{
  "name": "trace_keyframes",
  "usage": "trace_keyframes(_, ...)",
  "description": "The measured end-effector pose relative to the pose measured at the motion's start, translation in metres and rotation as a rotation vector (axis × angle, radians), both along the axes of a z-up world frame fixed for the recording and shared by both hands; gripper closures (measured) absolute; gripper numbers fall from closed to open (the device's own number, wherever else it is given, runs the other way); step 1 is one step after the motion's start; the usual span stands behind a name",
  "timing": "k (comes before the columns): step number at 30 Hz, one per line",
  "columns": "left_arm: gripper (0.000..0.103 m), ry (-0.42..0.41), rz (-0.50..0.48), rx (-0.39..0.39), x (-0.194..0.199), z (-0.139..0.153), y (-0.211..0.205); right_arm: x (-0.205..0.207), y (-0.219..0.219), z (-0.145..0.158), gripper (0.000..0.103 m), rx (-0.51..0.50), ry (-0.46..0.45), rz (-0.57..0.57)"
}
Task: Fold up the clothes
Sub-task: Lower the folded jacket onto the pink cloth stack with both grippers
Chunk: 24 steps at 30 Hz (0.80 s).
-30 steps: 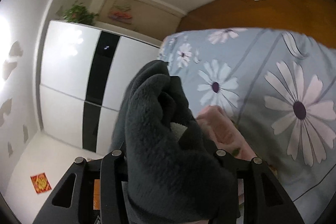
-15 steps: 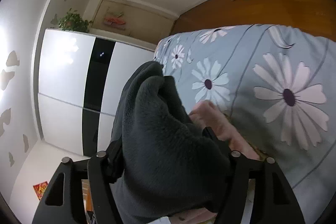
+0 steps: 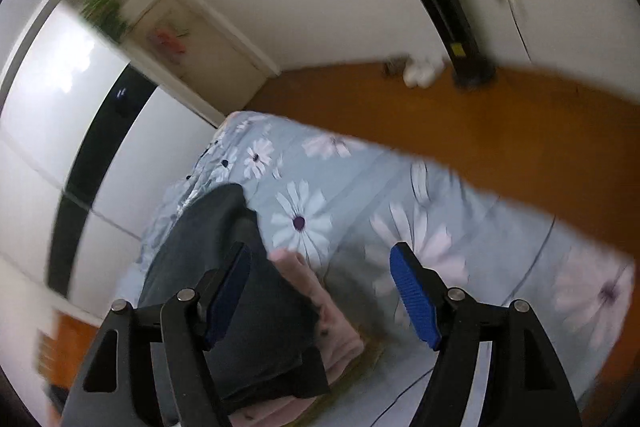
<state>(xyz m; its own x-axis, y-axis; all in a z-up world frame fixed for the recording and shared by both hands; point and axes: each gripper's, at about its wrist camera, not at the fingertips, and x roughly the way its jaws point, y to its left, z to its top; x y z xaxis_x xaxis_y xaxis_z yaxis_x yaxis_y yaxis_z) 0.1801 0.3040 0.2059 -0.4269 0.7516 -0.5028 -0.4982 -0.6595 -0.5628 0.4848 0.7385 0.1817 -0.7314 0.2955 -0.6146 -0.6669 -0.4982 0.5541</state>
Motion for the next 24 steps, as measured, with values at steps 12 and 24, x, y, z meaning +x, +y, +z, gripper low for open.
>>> trace_keyframes(12, 0.043, 0.155, -0.15, -0.244, 0.038, 0.009, 0.131, -0.138, -0.082, 0.021, 0.03, 0.294, -0.183, 0.399)
trace_keyframes(24, 0.041, 0.173, -0.199, -0.346, 0.044, -0.033, 0.159, -0.157, -0.064, -0.037, 0.029, 0.161, -0.196, 0.441)
